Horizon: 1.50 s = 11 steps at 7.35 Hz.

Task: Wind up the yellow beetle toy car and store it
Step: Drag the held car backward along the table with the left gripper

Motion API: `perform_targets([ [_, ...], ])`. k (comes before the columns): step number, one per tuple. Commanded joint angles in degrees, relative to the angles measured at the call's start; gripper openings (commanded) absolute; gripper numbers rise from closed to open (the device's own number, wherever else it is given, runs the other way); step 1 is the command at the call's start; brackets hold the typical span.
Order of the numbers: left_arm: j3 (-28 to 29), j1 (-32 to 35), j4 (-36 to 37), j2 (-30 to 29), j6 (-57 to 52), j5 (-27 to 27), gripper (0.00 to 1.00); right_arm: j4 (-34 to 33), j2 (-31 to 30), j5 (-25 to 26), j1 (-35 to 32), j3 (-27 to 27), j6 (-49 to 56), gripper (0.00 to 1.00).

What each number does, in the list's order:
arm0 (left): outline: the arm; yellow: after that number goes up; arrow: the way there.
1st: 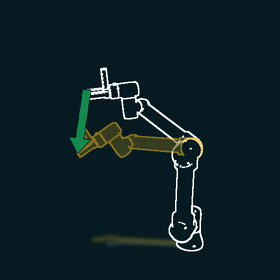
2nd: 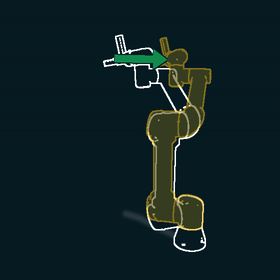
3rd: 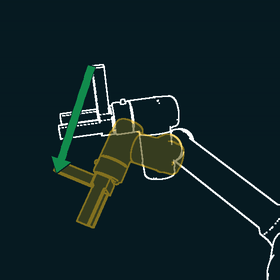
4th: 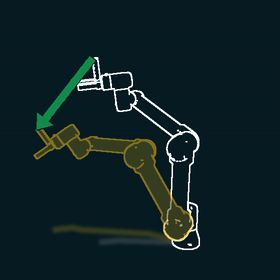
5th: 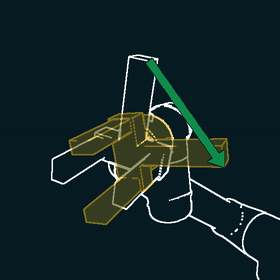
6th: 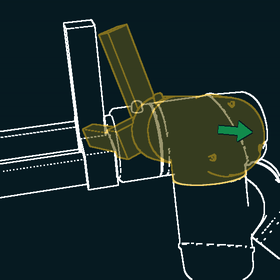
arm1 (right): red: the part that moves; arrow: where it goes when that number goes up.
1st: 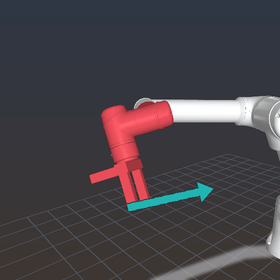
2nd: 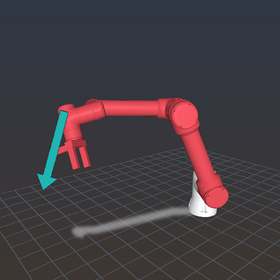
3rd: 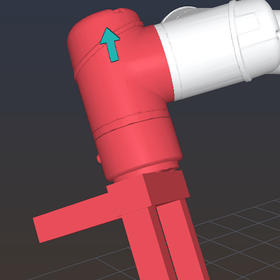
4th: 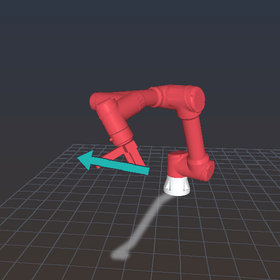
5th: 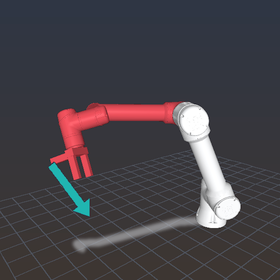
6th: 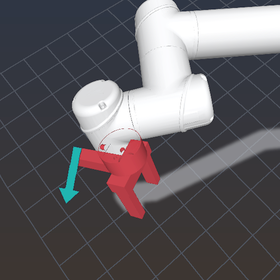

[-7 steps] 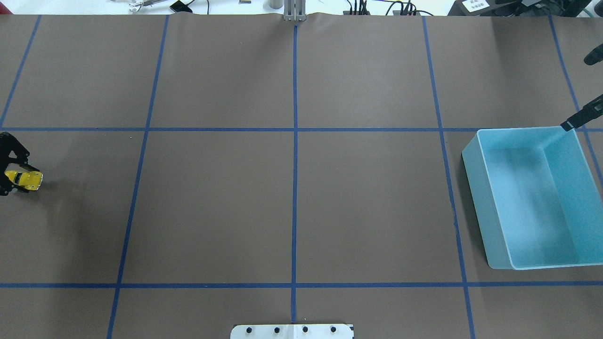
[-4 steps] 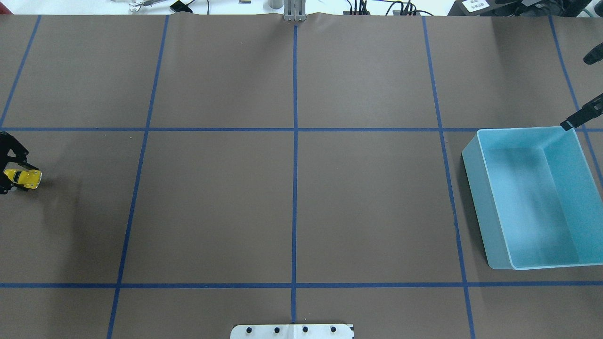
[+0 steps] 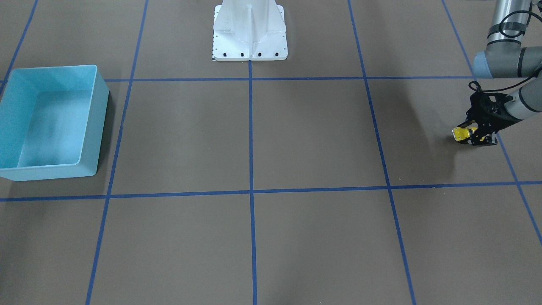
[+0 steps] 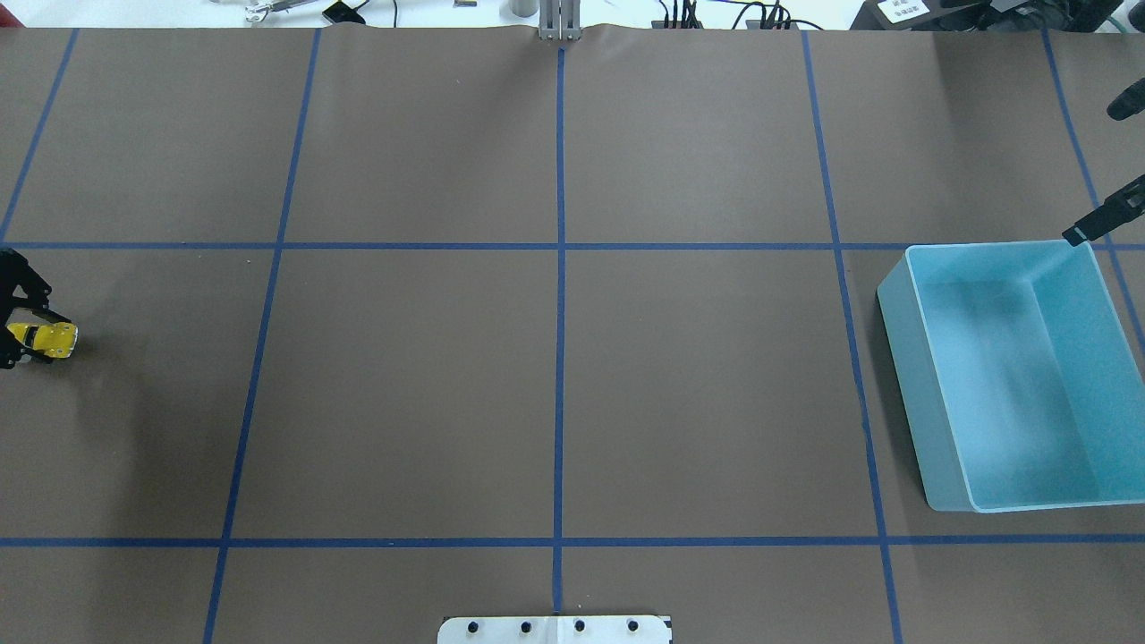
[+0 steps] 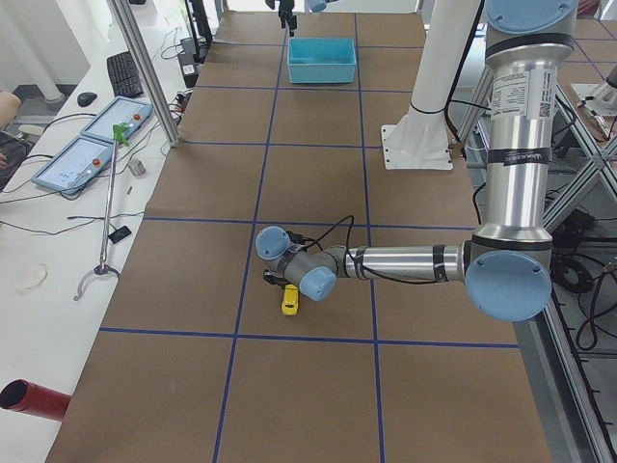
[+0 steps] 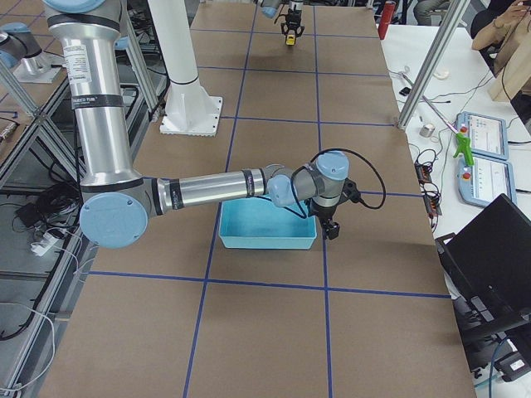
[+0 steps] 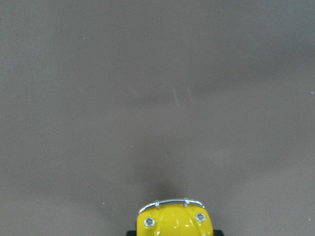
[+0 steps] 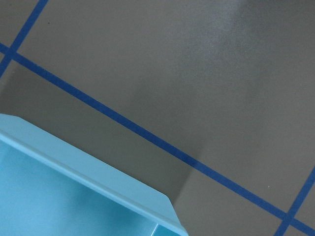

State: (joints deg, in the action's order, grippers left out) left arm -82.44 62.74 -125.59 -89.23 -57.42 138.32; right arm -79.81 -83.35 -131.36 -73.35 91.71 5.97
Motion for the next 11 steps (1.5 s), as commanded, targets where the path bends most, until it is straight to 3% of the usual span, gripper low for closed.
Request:
perform_targets([
  [1, 0.3, 0.0, -0.2, -0.1, 0.4, 0.0, 0.00, -0.4, 1.1, -0.1, 0.0, -0.3, -0.1, 1.00],
  [11, 5.4, 1.5, -6.1, 0.3, -0.1, 3.6, 0.00, -4.7, 2.0, -0.8, -1.2, -0.4, -0.1, 1.00],
])
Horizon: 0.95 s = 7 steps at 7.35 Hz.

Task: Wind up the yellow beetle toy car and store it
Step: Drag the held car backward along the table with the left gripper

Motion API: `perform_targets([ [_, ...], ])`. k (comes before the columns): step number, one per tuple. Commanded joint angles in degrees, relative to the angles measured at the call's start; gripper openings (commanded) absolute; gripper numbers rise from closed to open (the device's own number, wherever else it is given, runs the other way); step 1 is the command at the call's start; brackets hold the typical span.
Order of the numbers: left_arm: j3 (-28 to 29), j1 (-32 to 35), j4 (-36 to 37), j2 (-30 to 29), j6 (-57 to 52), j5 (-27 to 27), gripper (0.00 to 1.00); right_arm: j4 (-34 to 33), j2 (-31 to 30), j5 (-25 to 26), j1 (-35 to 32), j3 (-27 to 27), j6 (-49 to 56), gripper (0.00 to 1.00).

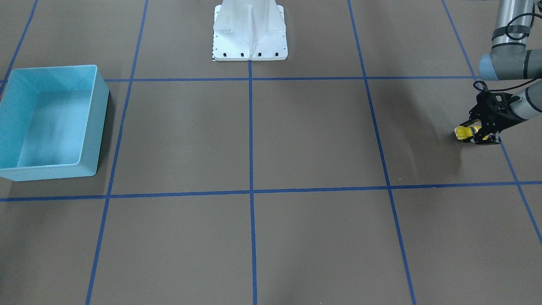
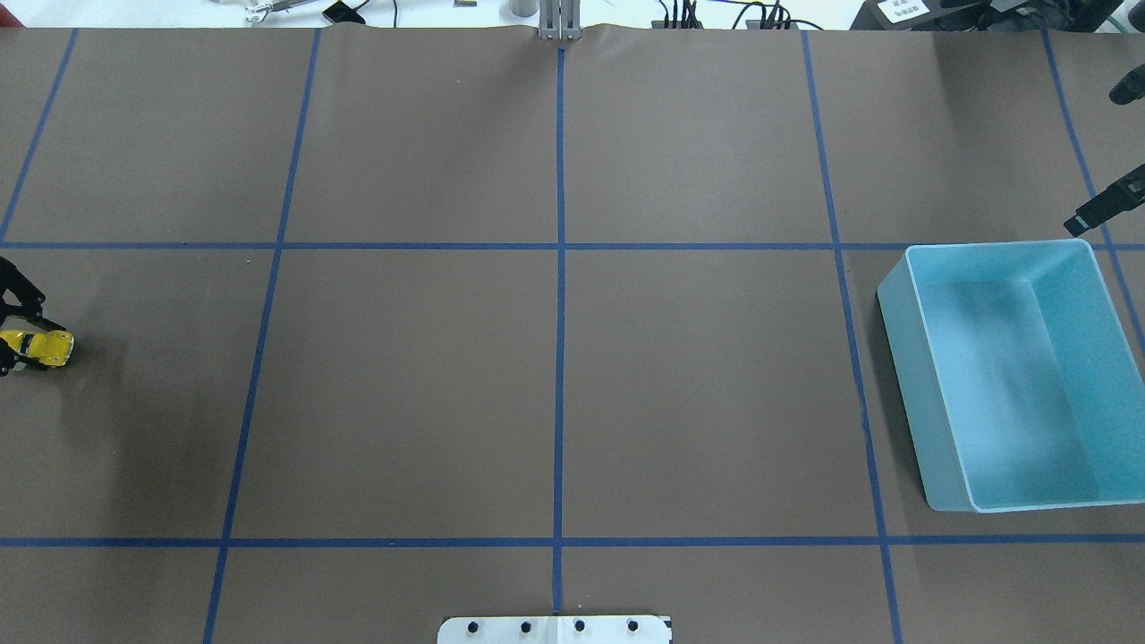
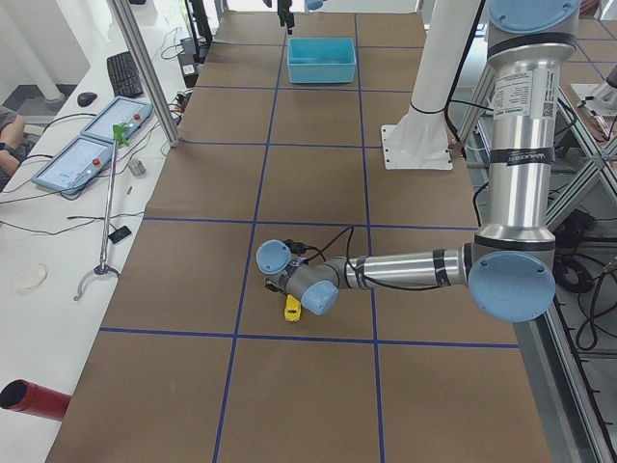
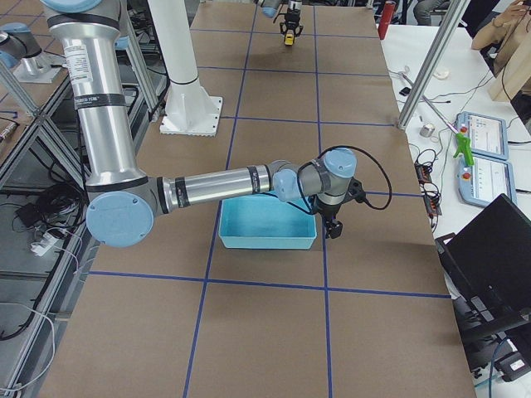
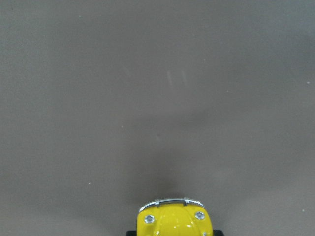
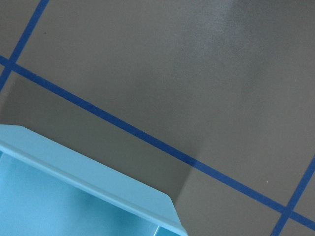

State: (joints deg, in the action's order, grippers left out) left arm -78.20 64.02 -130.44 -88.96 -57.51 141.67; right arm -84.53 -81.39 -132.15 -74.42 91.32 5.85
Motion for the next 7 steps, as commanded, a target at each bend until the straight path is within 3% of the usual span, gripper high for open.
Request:
perform_targets([
  [1, 1.8, 0.2, -2.3, 0.1, -0.1, 0.3, 0.00, 0.0, 0.1, 0.0, -0.2, 0.0, 0.0, 1.00],
  [7, 3.5, 1.8, -3.8, 0.3, -0.2, 0.5, 0.00, 0.1, 0.1, 0.1, -0.3, 0.2, 0.0, 1.00],
])
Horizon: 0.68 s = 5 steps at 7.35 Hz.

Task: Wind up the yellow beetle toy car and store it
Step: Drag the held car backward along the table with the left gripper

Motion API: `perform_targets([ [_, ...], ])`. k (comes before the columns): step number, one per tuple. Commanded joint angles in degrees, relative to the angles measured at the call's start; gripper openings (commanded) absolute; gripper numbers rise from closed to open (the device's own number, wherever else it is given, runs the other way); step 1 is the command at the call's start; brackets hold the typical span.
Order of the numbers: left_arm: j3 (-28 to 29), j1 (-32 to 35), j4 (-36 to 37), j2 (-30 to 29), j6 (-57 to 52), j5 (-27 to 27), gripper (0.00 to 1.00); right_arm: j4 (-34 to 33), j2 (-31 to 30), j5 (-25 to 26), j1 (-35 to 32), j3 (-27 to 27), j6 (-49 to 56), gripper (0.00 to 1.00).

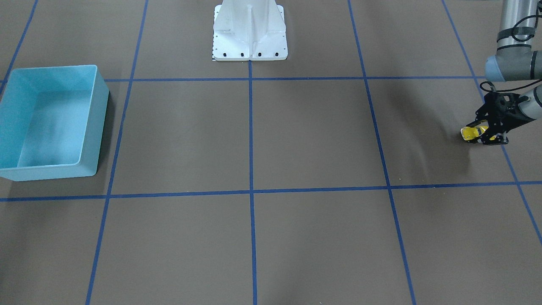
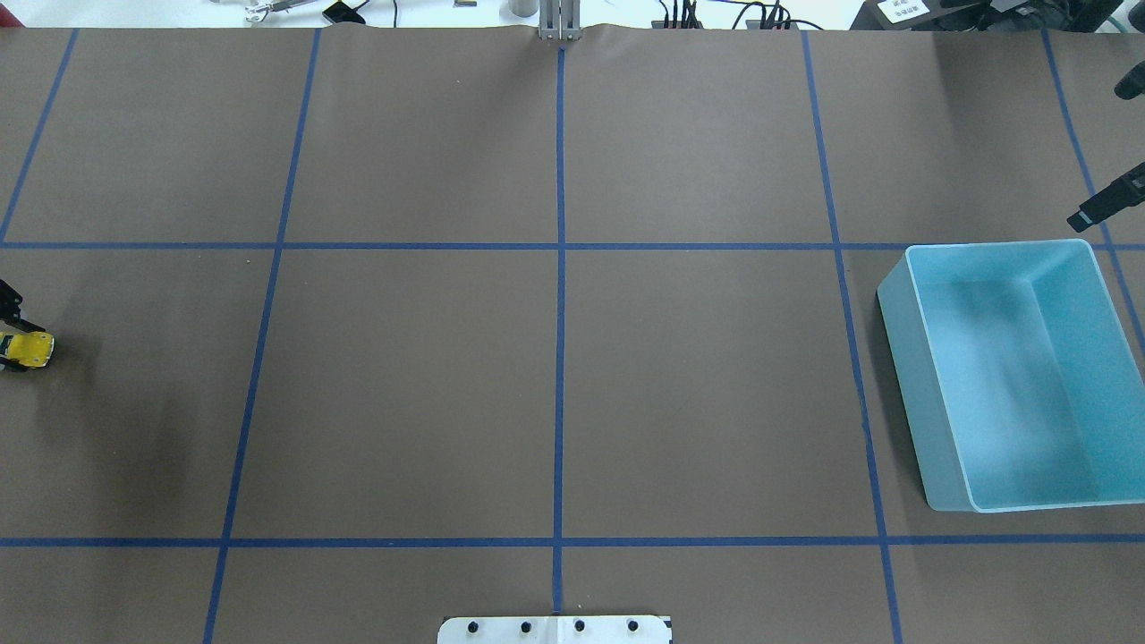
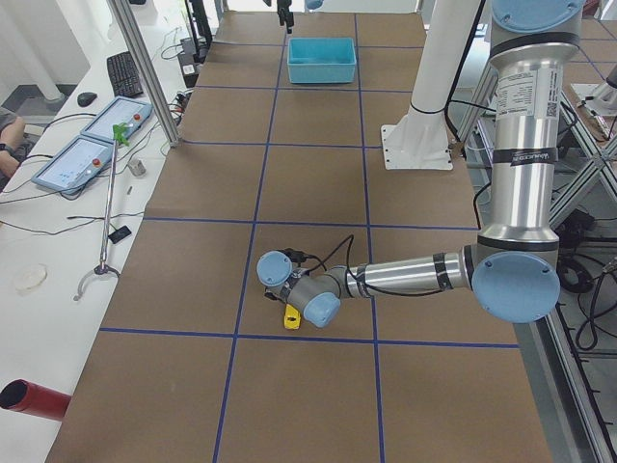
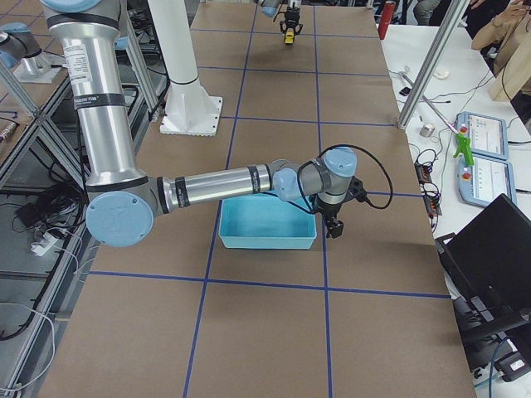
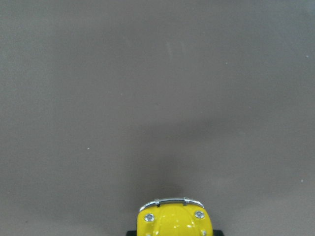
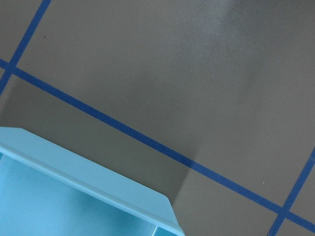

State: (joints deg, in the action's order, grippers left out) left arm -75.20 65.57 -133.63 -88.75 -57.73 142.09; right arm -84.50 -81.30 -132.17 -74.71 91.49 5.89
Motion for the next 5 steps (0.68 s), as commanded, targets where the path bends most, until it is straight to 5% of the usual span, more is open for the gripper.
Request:
perform_targets([
  [1, 1.1, 0.4, -1.5, 0.1, -0.1, 0.0, 0.00, 0.0, -0.1, 0.2, 0.0, 0.0, 0.1, 1.00],
  [5, 2.7, 1.8, -1.7, 0.1, -2.0, 1.7, 0.00, 0.4, -0.4, 0.3, 0.0, -0.3, 0.3, 1.00],
])
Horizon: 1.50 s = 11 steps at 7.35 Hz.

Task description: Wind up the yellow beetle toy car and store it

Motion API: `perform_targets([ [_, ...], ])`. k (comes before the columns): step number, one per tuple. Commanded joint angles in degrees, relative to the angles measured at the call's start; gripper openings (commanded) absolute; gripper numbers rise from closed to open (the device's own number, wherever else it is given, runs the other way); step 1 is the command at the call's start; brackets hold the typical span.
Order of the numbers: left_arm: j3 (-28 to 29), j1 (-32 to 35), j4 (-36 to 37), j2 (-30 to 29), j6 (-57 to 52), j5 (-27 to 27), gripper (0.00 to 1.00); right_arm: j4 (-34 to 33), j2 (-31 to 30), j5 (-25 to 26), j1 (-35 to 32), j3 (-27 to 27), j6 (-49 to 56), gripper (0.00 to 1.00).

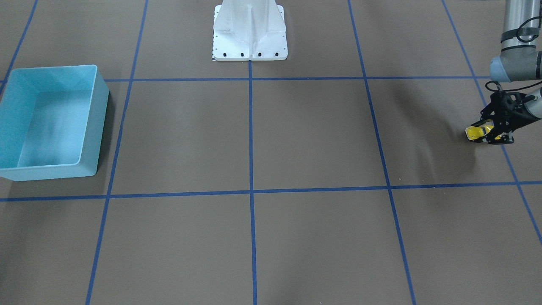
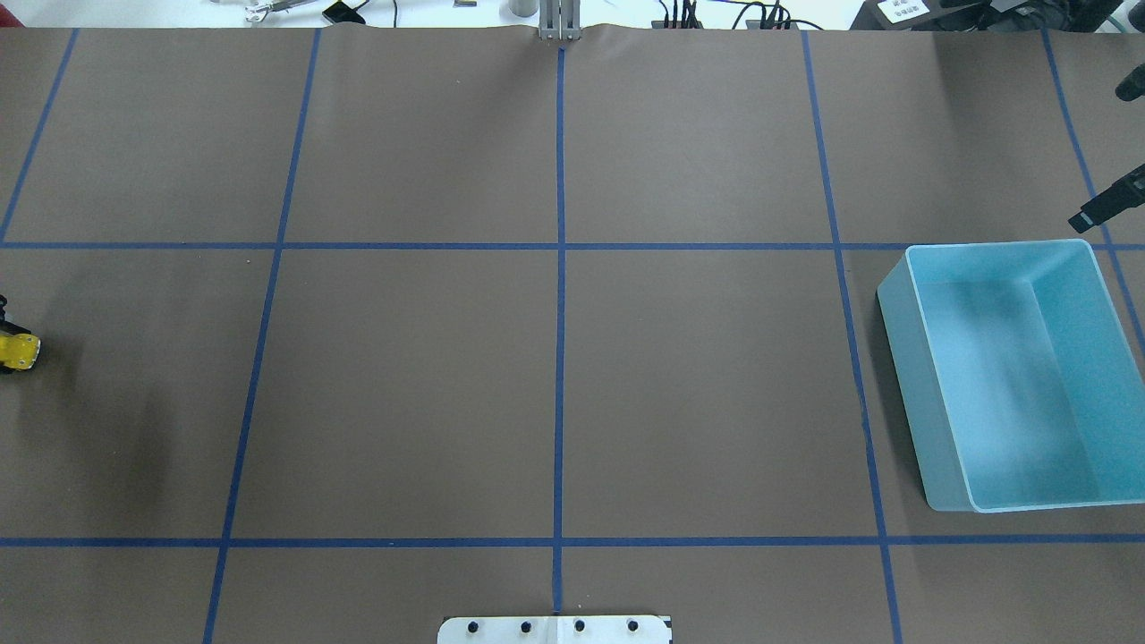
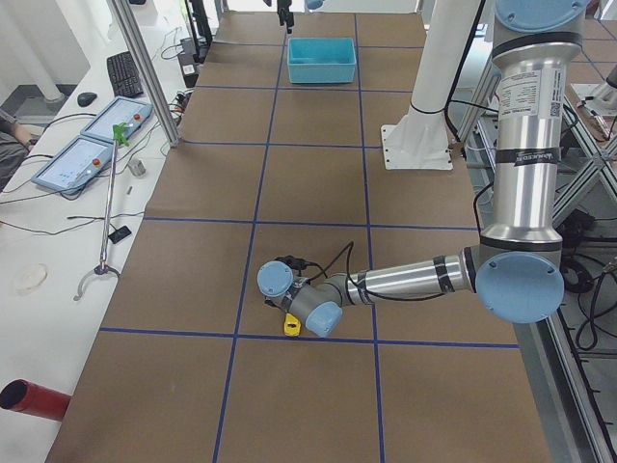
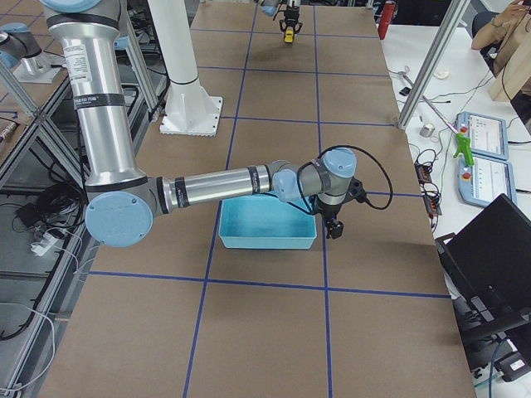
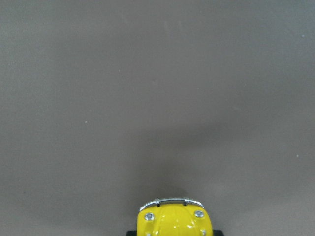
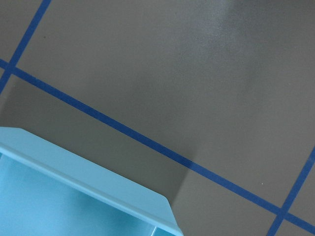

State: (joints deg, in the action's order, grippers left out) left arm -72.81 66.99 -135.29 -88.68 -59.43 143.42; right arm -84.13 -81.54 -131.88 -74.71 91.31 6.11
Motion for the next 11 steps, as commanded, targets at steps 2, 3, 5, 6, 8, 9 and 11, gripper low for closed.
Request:
perform_targets([
  [2, 0.4, 0.6, -0.1, 0.0, -0.4, 0.6, 0.00, 0.0, 0.1, -0.1, 0.0, 0.0, 0.0, 1.00],
  [3, 0.9, 0.9, -0.1, 0.0, -1.8, 0.7, 0.00, 0.0, 0.2, -0.1, 0.0, 0.1, 0.0, 1.00],
  [5, 1.4, 1.2, -0.1, 0.0, -2.4, 0.8, 0.00, 0.0, 0.2, -0.1, 0.0, 0.1, 0.0, 1.00],
  [6, 1.4, 1.4, -0.1, 0.0, -2.4, 0.8, 0.00, 0.1, 0.2, -0.1, 0.0, 0.1, -0.1, 1.00],
  [8, 2.1, 1.8, -0.1, 0.0, -4.1, 0.8, 0.00, 0.1, 0.2, -0.1, 0.0, 0.1, -0.1, 1.00],
  [9, 2.2, 2.1, -0.1, 0.0, -4.2, 0.8, 0.00, 0.1, 0.2, -0.1, 0.0, 0.1, -0.1, 1.00],
  [11, 2.7, 2.4, -0.1, 0.0, -5.2, 1.2, 0.00, 0.1, 0.2, -0.1, 0.0, 0.1, -0.1, 1.00],
])
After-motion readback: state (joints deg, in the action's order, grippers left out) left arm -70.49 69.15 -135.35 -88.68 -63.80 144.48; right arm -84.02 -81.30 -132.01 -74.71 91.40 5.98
